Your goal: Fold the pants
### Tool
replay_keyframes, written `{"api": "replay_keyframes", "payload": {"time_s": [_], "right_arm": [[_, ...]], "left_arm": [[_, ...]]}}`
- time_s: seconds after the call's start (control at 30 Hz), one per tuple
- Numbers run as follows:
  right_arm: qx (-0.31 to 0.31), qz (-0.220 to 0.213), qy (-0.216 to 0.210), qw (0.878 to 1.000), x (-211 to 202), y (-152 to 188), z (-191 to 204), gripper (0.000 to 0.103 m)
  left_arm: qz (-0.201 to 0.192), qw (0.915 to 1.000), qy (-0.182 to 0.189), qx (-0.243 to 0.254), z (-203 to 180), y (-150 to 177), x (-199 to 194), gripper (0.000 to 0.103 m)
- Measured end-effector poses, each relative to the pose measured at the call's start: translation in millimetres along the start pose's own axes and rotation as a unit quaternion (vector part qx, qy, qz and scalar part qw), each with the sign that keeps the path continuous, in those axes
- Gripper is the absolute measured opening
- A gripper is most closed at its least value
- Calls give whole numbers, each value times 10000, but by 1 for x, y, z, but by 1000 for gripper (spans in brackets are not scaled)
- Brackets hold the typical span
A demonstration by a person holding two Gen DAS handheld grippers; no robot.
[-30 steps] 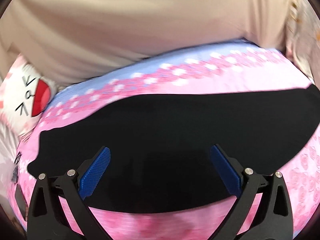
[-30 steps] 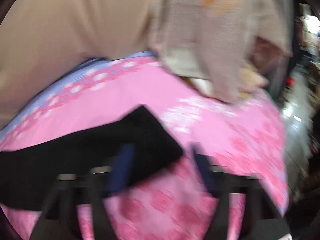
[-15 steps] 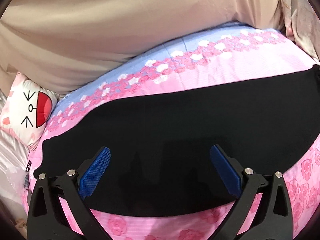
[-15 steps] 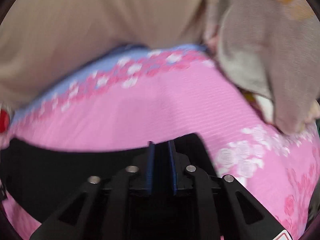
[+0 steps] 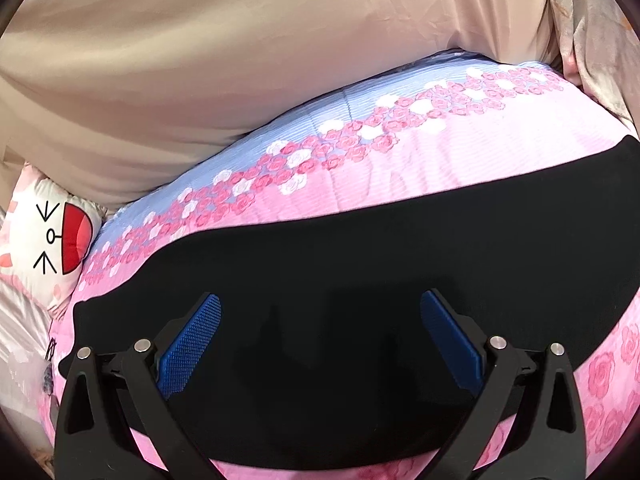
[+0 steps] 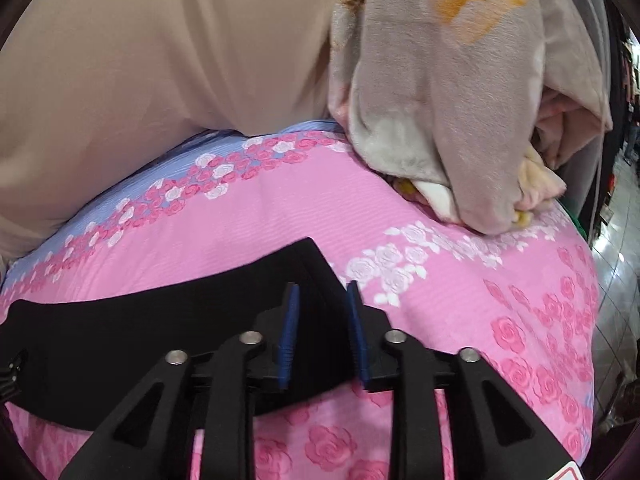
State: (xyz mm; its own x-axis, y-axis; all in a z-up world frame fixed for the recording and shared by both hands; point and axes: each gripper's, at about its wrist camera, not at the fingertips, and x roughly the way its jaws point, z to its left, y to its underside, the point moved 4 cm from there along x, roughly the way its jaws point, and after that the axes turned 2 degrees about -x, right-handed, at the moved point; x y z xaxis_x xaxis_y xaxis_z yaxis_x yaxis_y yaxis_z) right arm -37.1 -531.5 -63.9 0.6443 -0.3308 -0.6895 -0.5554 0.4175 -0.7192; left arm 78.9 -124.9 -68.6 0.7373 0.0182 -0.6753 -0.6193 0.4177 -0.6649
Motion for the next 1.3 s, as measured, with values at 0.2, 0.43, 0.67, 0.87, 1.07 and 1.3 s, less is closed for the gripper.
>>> {"api": "replay_keyframes", "payload": {"time_s": [0.2, 0.43, 0.67, 0.87, 1.07, 1.3], "right_arm": [[263, 289, 250, 9989, 24, 4, -27, 58], [487, 448, 195, 9976, 29, 12, -27, 62], [561, 791, -73, 9953, 48, 13, -22, 66], [590, 882, 25, 9944, 58, 18, -24, 72], [195, 997, -220, 9946, 57, 25, 9, 38], [151, 757, -646, 9949, 25, 12, 71, 17]], "left_arm": [[51, 9998, -68, -162, 11, -2, 4, 98], [182, 9978, -398, -506, 49, 8, 6, 98], [168, 9956, -512, -771, 83, 20, 3, 98], [122, 9944, -586, -872, 111, 32, 1, 98], [303, 9915, -632, -1094, 138, 48, 14, 98], [385, 9874, -639, -1397, 166, 60, 23, 98]]}}
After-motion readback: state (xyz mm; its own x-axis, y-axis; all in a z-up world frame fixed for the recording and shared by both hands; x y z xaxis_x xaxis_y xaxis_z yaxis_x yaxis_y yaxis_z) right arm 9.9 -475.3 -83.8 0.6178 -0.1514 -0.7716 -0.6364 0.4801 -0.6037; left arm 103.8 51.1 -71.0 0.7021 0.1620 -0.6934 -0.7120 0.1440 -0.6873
